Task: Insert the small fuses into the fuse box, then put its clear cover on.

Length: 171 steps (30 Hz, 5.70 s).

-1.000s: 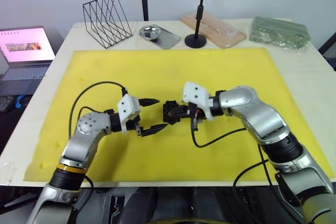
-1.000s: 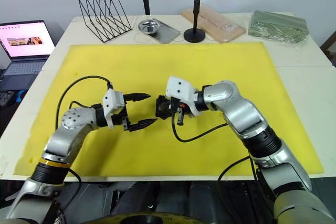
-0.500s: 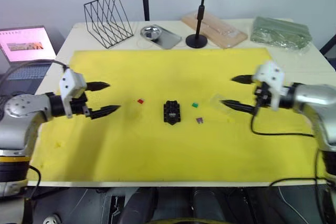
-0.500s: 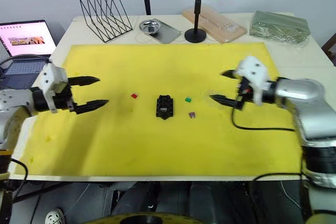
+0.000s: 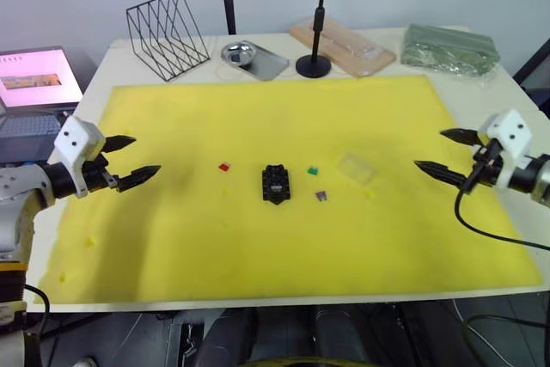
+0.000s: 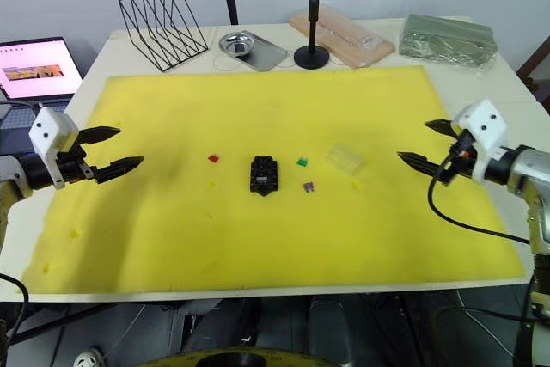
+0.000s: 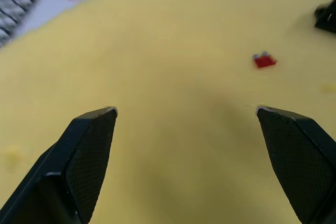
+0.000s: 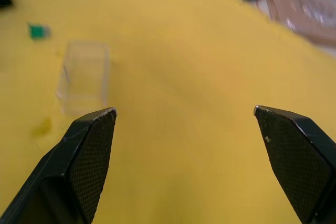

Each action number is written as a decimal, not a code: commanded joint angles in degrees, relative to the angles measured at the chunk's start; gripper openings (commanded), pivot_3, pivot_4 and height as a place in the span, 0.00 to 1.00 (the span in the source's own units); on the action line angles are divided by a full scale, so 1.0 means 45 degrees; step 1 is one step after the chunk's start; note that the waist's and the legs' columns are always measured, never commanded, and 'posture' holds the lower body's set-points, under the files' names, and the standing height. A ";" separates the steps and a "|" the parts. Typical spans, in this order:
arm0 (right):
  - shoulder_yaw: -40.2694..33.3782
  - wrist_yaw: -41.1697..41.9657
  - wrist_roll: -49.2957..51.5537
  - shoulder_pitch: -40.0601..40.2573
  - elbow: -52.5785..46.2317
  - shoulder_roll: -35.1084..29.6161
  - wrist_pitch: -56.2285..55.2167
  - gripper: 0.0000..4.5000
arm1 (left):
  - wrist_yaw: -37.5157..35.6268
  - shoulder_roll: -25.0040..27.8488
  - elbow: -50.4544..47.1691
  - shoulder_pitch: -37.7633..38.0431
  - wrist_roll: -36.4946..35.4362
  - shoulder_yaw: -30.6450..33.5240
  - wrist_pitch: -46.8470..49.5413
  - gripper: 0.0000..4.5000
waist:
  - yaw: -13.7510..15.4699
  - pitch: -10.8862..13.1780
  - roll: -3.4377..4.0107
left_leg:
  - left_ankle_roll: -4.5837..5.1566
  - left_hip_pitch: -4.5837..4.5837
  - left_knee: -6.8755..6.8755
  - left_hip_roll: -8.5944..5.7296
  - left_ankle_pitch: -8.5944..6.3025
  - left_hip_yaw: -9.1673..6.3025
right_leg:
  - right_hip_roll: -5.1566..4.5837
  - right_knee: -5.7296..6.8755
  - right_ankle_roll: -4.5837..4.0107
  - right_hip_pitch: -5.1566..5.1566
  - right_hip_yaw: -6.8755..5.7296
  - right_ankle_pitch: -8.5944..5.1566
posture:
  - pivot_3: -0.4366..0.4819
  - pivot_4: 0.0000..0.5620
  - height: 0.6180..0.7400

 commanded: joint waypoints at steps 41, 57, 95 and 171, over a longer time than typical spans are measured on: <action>0.4252 -0.2233 0.2294 -0.3816 -0.6262 0.2631 0.4330 0.99 | 1.5377 -0.7084 0.1550 -0.0336 -1.5792 0.1852 0.7462 1.00 | 0.0548 -0.0061 -0.0035 | -0.0078 0.0018 0.0051 -0.0009 -0.0008 0.0013 | -0.0003 0.0020 -0.0008 0.0021 0.0019 0.0003 | 0.48 0.27 1.00; 0.4050 -0.2586 0.2558 -0.3951 -0.6360 0.2571 0.4831 0.99 | 1.7440 -0.7249 0.2534 -0.2597 -1.6527 0.1024 0.7496 1.00 | 0.0707 -0.0060 -0.0037 | -0.0138 0.0011 0.0047 -0.0004 0.0029 0.0001 | 0.0006 0.0023 -0.0026 0.0006 0.0012 0.0019 | 0.48 0.27 1.00; 0.4012 -0.2820 0.2523 -0.3440 -0.6478 0.2382 0.4633 1.00 | 1.4369 -0.7853 0.4613 -0.3211 -1.0959 0.1134 0.6855 0.91 | 0.0765 -0.0080 -0.0020 | -0.0118 0.0049 0.0058 -0.0012 0.0022 -0.0012 | 0.0006 0.0016 -0.0027 0.0099 -0.0037 0.0017 | 0.48 0.27 1.00; 0.4131 -0.0363 0.3966 -0.3066 -0.7768 0.0568 0.5403 1.00 | -0.7695 -0.2881 0.7118 -1.7192 0.0840 -2.8251 -1.4364 0.40 | 0.0097 0.0140 -0.0124 | 0.0029 -0.0193 0.0227 0.0018 -0.0056 -0.0042 | 0.0066 0.0021 0.0017 -0.0072 -0.0038 0.0025 | 0.48 0.27 1.00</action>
